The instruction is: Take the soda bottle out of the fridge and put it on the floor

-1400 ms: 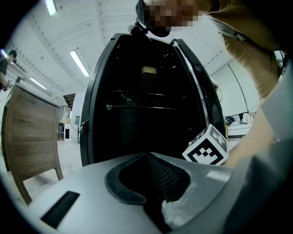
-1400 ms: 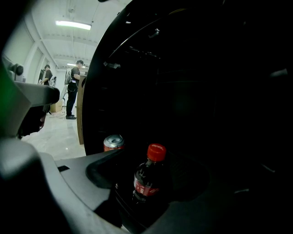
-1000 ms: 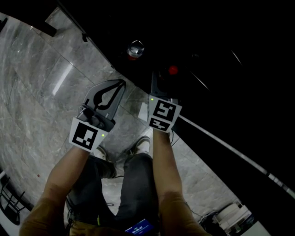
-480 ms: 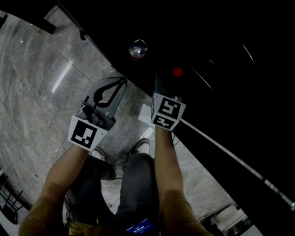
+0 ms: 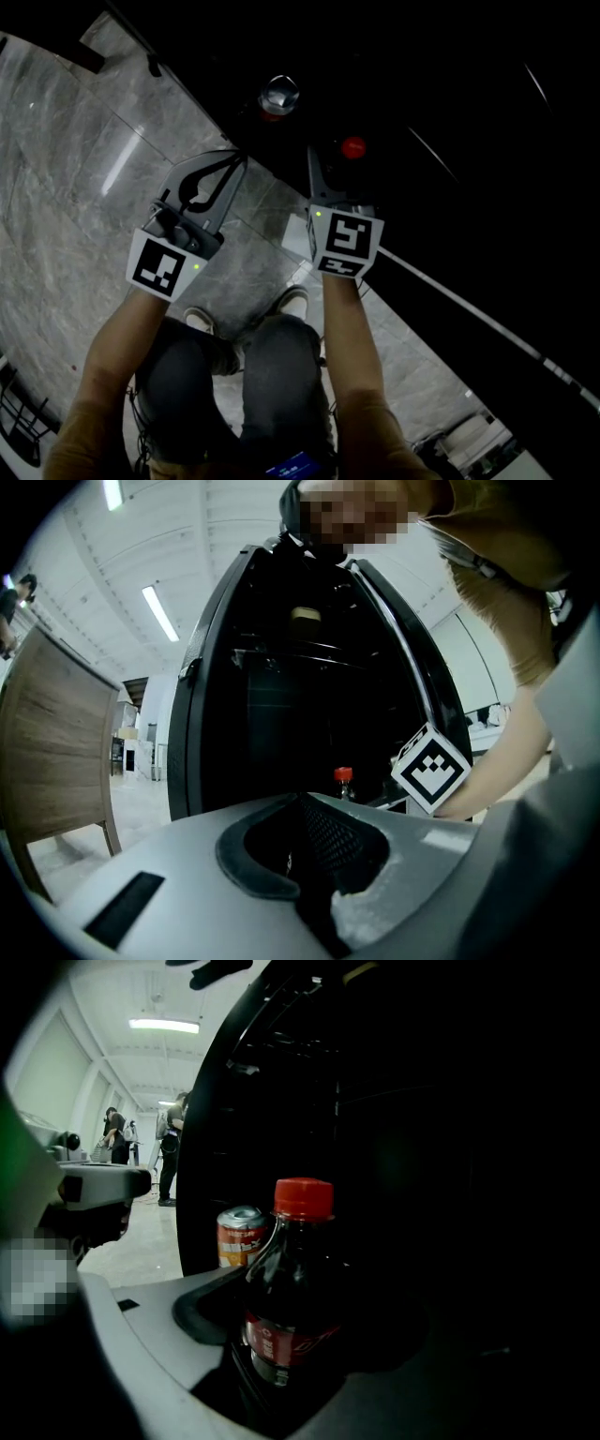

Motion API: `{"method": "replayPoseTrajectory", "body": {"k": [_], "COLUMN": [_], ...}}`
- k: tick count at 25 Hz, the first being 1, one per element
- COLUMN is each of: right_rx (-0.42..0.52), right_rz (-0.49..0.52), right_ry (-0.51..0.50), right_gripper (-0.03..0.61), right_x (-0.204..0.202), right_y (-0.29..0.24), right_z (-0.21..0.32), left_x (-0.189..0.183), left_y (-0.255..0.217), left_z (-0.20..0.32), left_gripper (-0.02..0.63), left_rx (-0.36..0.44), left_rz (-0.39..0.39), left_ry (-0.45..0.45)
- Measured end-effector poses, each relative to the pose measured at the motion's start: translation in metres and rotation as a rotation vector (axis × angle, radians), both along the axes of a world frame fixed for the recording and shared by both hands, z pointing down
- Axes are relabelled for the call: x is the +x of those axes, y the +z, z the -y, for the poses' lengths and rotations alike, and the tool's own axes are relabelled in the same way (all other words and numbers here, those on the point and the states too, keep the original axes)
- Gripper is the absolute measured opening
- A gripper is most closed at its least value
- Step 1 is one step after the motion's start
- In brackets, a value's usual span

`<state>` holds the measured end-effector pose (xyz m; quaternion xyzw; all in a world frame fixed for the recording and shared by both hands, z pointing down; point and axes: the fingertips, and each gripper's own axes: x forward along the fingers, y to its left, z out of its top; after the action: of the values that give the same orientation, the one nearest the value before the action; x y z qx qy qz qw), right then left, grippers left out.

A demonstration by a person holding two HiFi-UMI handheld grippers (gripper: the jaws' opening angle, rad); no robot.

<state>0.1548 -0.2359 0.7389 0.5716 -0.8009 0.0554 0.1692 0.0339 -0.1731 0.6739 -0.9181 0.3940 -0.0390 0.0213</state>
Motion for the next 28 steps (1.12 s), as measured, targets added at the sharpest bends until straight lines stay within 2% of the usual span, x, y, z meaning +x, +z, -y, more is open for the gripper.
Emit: {"method": "replayPoseTrajectory", "body": {"k": [2,8,14,18,25,28], "right_rx": [0.024,0.092,0.177,0.21,0.24,0.243], "right_rz": [-0.001,0.018,0.014,0.049,0.047,0.051], "right_ry": [-0.029,-0.118,-0.213,-0.234,-0.339,-0.373], "right_gripper": [0.299,0.299,0.299,0.299,0.299,0.299], "right_x": [-0.009,-0.048,-0.082,-0.094,-0.129,-0.143], "right_y": [-0.001,-0.012,-0.031,-0.038,-0.039,-0.037], "right_z": [0.001,-0.001,-0.011,-0.021,-0.033,-0.039], "left_x": [-0.005,-0.03,-0.024,-0.033,-0.072,-0.088], "left_y": [0.008,0.018,0.031,0.03,0.036,0.043], "left_z": [0.004,0.011,0.008,0.01,0.004,0.0], "left_gripper": [0.0,0.0,0.0,0.0,0.0,0.0], "left_rx": [0.03,0.056,0.096,0.096,0.134,0.112], "left_rz": [0.02,-0.021,0.024,-0.013,0.022,0.017], "left_ry": [0.015,-0.006,0.081,0.073,0.033,0.018]}}
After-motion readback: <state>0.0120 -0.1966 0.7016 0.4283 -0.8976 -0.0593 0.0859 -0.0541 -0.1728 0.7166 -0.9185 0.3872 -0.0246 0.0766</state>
